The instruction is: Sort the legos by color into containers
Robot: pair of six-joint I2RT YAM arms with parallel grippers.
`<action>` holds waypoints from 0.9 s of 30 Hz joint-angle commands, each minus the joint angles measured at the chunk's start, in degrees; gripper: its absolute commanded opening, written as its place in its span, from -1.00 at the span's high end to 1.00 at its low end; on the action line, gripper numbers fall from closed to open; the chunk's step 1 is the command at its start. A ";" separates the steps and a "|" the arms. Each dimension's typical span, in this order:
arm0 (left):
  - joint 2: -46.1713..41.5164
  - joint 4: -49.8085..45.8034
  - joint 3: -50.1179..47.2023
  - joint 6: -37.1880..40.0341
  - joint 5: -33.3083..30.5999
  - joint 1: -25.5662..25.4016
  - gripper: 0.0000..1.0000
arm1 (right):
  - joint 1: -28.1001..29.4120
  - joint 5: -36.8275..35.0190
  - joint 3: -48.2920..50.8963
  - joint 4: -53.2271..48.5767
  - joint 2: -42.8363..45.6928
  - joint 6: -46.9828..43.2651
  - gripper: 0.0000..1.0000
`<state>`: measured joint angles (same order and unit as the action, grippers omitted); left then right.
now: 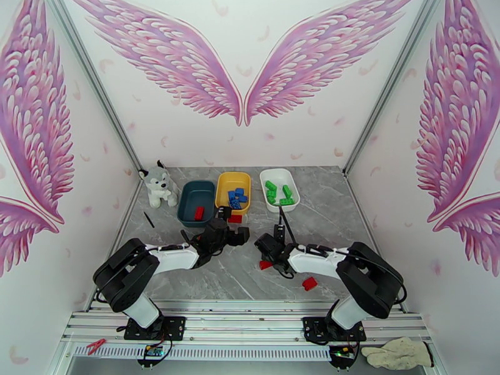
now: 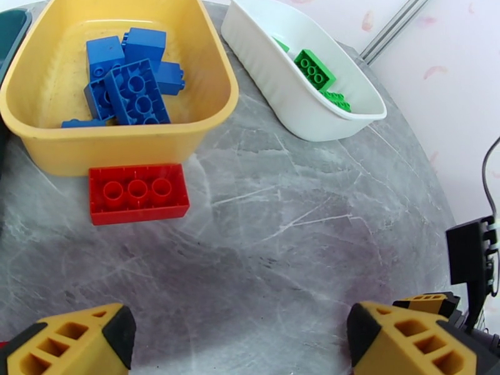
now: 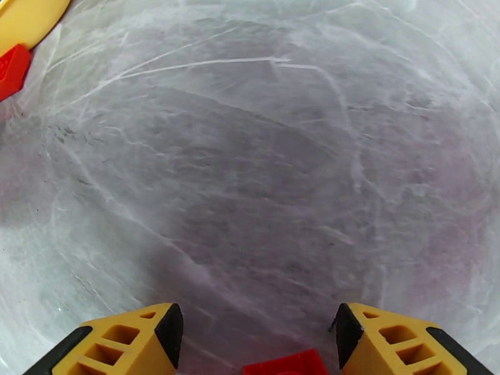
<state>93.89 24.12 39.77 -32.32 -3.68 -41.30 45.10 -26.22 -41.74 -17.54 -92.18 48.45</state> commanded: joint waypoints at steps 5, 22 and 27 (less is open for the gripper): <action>-1.67 -0.26 0.75 0.48 0.43 -0.41 -0.89 | -0.05 1.44 1.89 -3.66 1.12 1.39 -0.20; -7.14 -0.92 -2.08 0.28 -1.86 0.38 -0.89 | 0.06 -4.44 2.09 -7.21 9.97 -2.04 0.63; -11.47 -0.79 -6.26 -0.21 -4.52 2.71 -0.89 | 0.12 -0.56 -0.22 -1.56 11.70 -6.88 0.71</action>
<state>85.73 23.73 35.90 -32.23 -5.74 -40.01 45.10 -28.25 -39.18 -22.85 -81.71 45.67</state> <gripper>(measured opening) 0.948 0.352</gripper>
